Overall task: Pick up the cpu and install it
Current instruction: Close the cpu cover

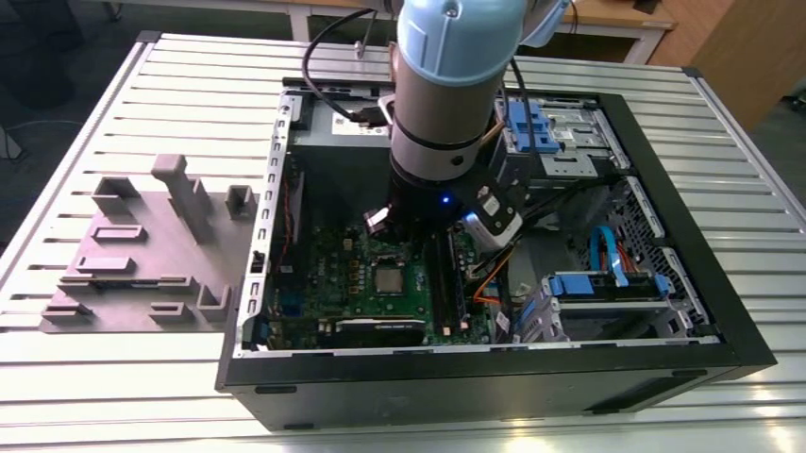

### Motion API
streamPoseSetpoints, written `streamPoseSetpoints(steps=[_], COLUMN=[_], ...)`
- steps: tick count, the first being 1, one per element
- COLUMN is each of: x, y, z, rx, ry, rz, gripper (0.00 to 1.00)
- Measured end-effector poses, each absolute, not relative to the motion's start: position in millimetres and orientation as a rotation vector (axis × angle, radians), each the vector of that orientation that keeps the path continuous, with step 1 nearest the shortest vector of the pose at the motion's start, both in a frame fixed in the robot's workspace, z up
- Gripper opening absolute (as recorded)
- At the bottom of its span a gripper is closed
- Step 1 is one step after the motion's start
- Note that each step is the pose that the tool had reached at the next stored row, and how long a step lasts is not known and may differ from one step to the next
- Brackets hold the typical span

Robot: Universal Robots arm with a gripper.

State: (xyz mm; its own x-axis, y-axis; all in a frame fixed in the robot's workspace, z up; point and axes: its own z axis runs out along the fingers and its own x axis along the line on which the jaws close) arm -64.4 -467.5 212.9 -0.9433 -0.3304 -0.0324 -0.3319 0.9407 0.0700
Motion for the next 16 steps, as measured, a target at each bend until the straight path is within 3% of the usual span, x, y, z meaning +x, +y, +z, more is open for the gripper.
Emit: streamPoseSetpoints(steps=[16], x=[-64.4], y=[-477.8], z=[212.9], rx=[-0.605], ry=[3.062], rz=[0.117], gripper=[0.10])
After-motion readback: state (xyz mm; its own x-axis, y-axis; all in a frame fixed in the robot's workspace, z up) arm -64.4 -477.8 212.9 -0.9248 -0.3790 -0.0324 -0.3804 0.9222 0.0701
